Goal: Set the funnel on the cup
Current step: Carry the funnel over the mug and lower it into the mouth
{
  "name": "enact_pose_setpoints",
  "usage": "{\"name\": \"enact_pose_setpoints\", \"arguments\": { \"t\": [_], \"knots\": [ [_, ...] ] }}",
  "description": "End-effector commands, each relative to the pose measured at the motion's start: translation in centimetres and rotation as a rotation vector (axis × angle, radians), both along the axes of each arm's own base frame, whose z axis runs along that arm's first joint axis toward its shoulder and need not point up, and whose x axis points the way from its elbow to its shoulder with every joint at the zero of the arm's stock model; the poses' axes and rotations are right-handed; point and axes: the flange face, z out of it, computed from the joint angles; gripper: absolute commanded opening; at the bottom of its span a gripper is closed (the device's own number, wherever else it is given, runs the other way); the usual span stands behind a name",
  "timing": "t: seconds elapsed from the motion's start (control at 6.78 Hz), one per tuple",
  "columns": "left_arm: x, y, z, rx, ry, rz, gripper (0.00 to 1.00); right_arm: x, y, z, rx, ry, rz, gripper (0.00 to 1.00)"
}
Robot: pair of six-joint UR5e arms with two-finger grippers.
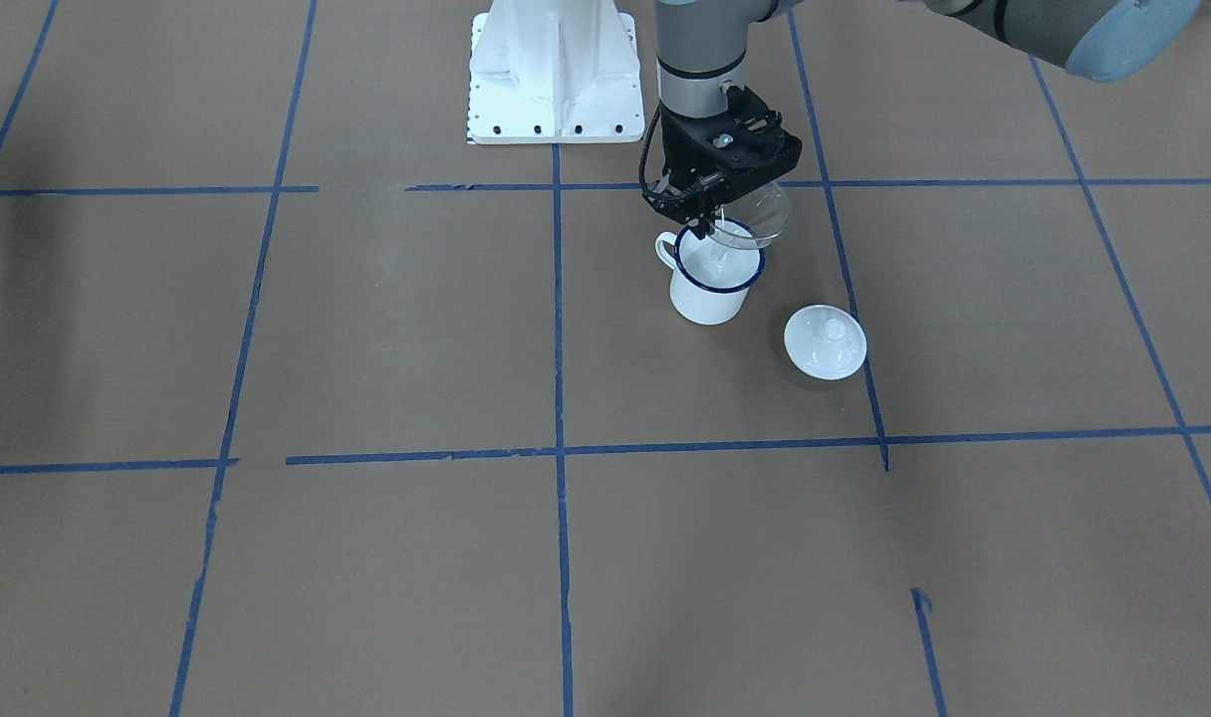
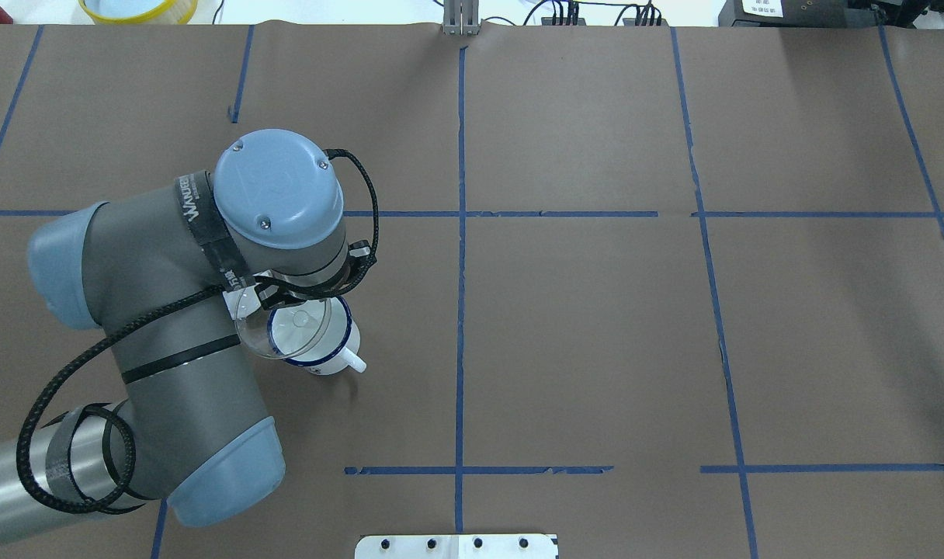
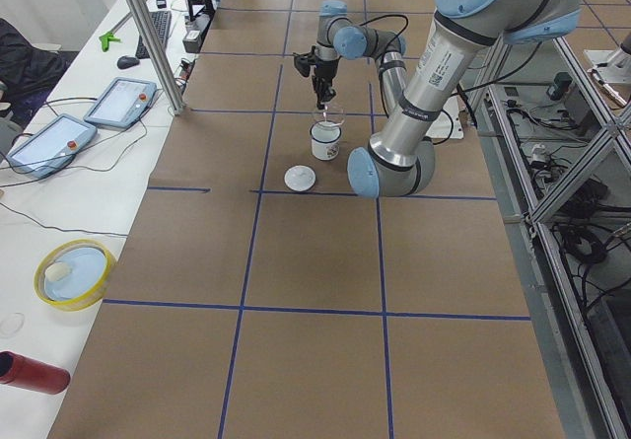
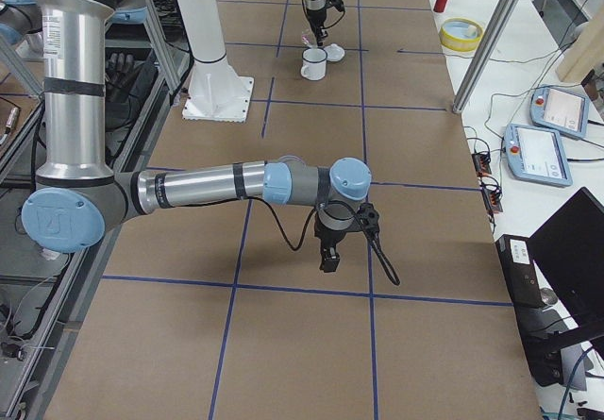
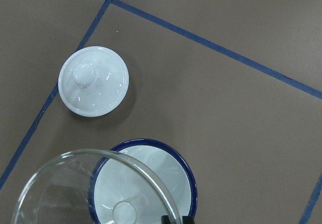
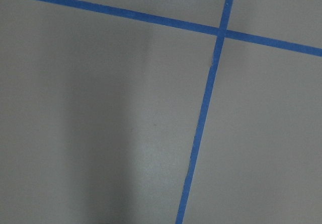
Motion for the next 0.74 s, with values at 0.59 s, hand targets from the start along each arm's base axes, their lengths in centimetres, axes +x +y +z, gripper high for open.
{"name": "enact_pose_setpoints", "arguments": {
  "t": [0.59],
  "knots": [
    [-3.2, 0.3, -2.4, 0.127, 0.058, 0.004, 1.0, 0.0, 0.0, 0.0, 0.0, 0.0, 0.0, 1.0]
  ]
}}
